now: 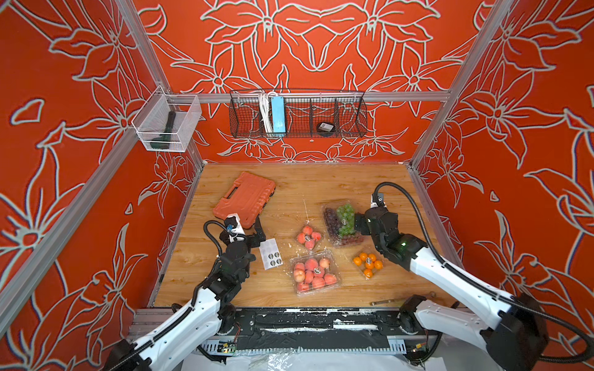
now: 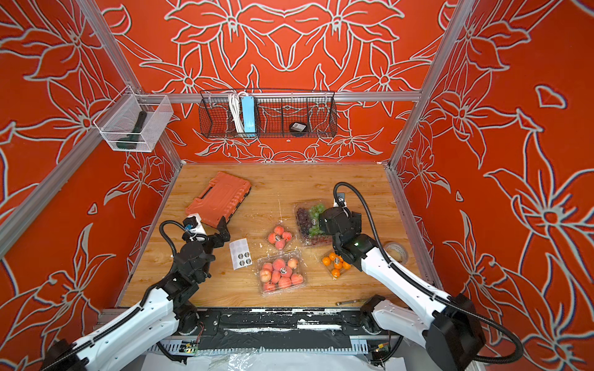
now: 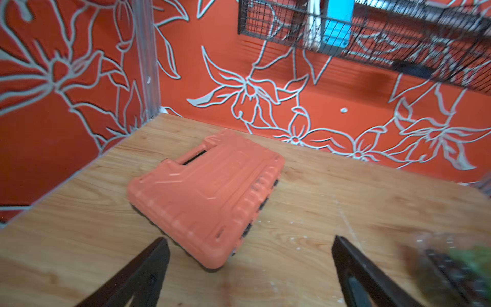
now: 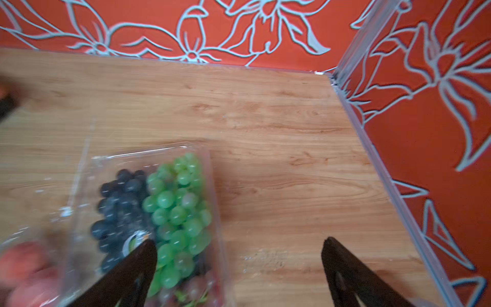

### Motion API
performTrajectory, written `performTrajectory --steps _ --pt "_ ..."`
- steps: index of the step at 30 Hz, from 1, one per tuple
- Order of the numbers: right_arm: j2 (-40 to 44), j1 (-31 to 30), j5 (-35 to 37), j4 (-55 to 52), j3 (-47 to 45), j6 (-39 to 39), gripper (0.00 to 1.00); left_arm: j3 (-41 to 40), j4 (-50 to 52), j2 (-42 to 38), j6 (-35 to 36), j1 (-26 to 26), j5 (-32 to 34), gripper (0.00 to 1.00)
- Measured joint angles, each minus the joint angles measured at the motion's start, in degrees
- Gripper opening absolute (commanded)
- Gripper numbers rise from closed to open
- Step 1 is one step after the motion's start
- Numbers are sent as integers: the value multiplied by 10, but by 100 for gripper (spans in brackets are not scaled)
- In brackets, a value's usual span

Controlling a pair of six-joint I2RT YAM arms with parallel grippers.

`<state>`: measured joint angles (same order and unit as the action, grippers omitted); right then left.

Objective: Label fruit boxes
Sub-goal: Reset both arms

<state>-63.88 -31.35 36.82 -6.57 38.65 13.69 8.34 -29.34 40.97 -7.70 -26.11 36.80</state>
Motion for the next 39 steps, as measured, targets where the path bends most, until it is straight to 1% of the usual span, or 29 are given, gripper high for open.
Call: performTrajectory --steps 4,7,8,9,12,15,17,18,21,25,28,31,33,34,39 --pt "-73 57 33 117 -63 -91 99 -34 -68 85 59 62 -21 97" --pt "-91 97 26 197 -98 -132 94 -59 -160 137 63 119 -80 97" --pt "-90 113 15 226 -112 -139 94 -66 -191 161 63 142 -99 97" --pt "-89 125 7 246 -122 -142 94 -69 -210 181 63 155 -107 97" --pt "-92 158 -18 318 -153 -155 95 -69 -256 234 67 169 -140 97" --pt "-129 180 -19 408 -173 -158 96 -68 -337 301 72 179 -167 97" --pt "-159 190 -26 426 -177 -155 98 -66 -389 365 80 183 -185 97" --pt "-162 195 -33 429 -177 -152 98 -62 -396 388 83 183 -194 97" --pt "-163 214 -50 429 -170 -145 99 -39 -387 403 86 197 -230 97" --pt "-164 234 -82 427 -152 -134 99 -18 -393 402 85 213 -253 97" --pt "-156 241 -111 448 -167 -133 99 -18 -393 402 85 214 -261 97" --pt "-173 251 -146 508 -198 -134 98 -18 -393 402 85 214 -266 97" --pt "-181 261 -168 500 -203 -132 98 -18 -393 402 85 214 -268 98" --pt "-182 265 -177 515 -208 -132 98 -18 -392 401 85 214 -269 97" --pt "-178 272 -195 530 -210 -130 98 -18 -392 401 85 214 -270 97"
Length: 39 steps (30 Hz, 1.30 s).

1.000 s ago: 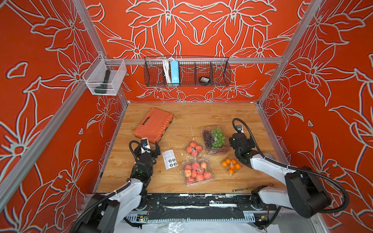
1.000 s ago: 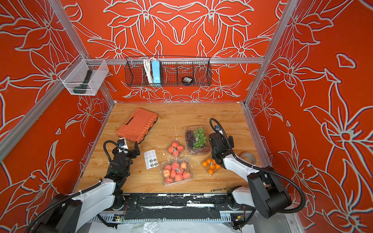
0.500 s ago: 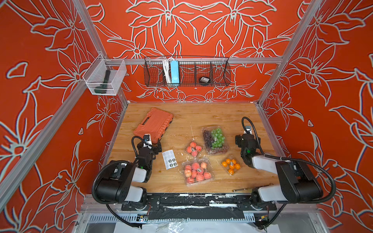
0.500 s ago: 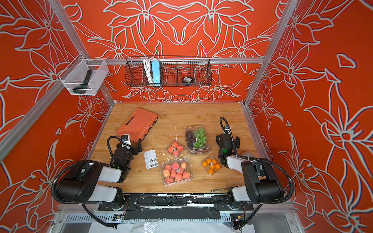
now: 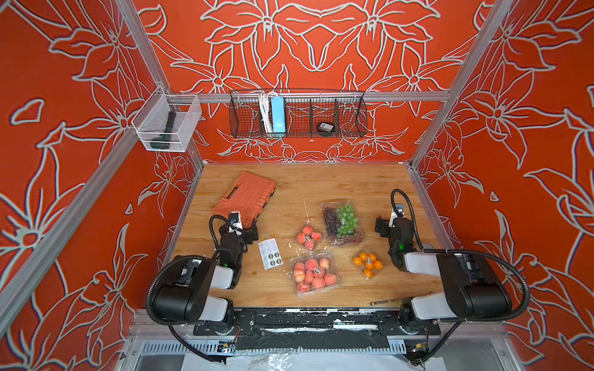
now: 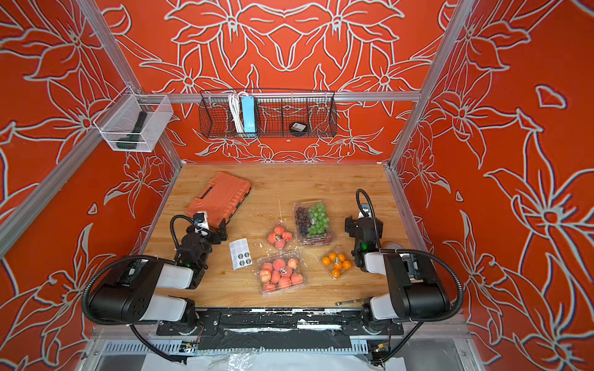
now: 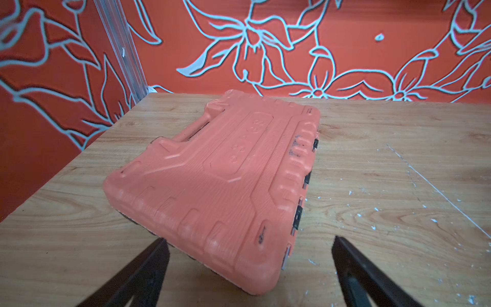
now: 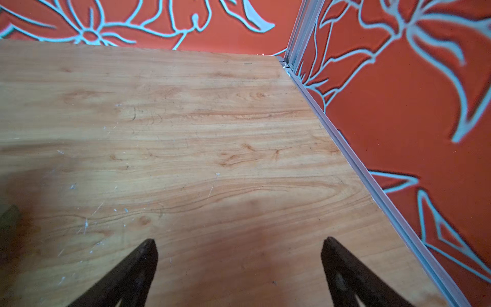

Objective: Label fruit boxes
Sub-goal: Reset both arms

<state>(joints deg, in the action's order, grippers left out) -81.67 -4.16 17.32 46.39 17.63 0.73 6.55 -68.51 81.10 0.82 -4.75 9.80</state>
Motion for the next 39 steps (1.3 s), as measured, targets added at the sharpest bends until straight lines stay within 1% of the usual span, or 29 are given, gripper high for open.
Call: performTrajectory --steps 18,20,22,24,26,27,29,31,33,35,39 --pt "5 1 -14 -4 0 2 99 0 0 0 0 0 -1 97" --pt "35 1 -26 -42 1 0 98 0 0 0 0 0 -1 98" --pt "107 1 -53 -87 -3 -5 98 0 0 0 0 0 -1 98" --pt "177 1 -84 -68 -20 -13 98 0 0 0 0 0 -1 97" --pt "198 1 -99 -48 -30 -18 98 0 0 0 0 0 -1 97" --pt "190 1 -101 -43 -30 -18 98 0 0 0 0 0 -1 97" --pt "143 2 -103 -25 -28 -19 98 0 0 0 0 0 -1 97" --pt "62 4 -103 -24 -14 -18 99 0 0 0 0 0 -1 97" --pt "5 6 -106 -25 -5 -18 98 0 0 0 0 0 -1 97" --pt "-5 11 -108 -37 -4 -18 98 0 0 0 0 0 -1 97" --pt "-4 16 -108 -22 2 -17 98 0 0 0 0 0 -1 97"
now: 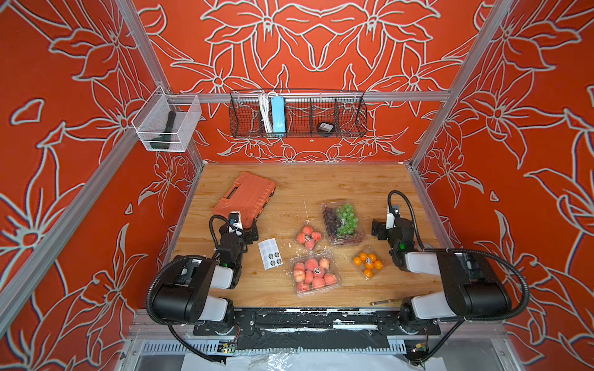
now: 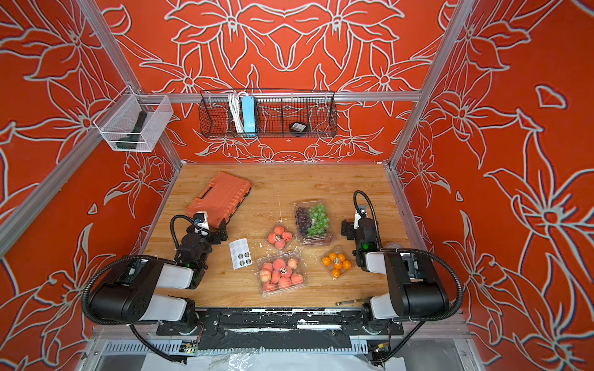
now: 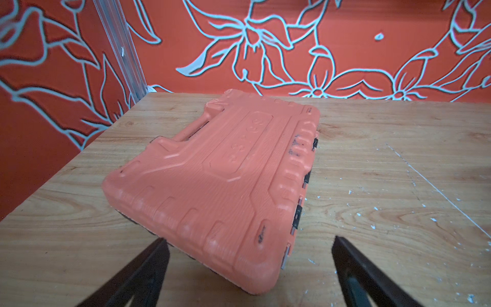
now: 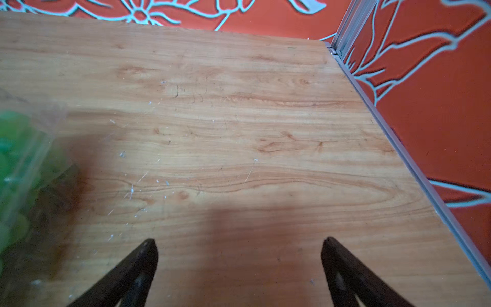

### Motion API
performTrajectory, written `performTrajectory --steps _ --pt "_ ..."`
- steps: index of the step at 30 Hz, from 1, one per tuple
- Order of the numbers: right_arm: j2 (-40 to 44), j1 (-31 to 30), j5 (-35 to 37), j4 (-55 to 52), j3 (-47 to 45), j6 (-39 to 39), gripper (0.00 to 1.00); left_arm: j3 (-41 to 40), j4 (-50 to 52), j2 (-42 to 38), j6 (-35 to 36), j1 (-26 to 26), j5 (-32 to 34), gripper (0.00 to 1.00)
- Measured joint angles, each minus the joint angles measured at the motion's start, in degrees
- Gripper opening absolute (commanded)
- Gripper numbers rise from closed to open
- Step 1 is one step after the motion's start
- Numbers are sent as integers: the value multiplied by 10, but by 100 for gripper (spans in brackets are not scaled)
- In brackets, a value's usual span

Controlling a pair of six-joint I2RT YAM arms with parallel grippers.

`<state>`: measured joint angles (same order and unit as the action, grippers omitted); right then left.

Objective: Label fruit boxes
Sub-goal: Reset both arms

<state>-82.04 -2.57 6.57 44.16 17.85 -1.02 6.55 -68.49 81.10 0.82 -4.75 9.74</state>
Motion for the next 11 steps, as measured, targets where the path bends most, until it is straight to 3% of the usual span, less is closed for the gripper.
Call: performTrajectory --steps 11 --pt "2 0 0 1 2 0 98 0 0 0 0 0 -2 97"
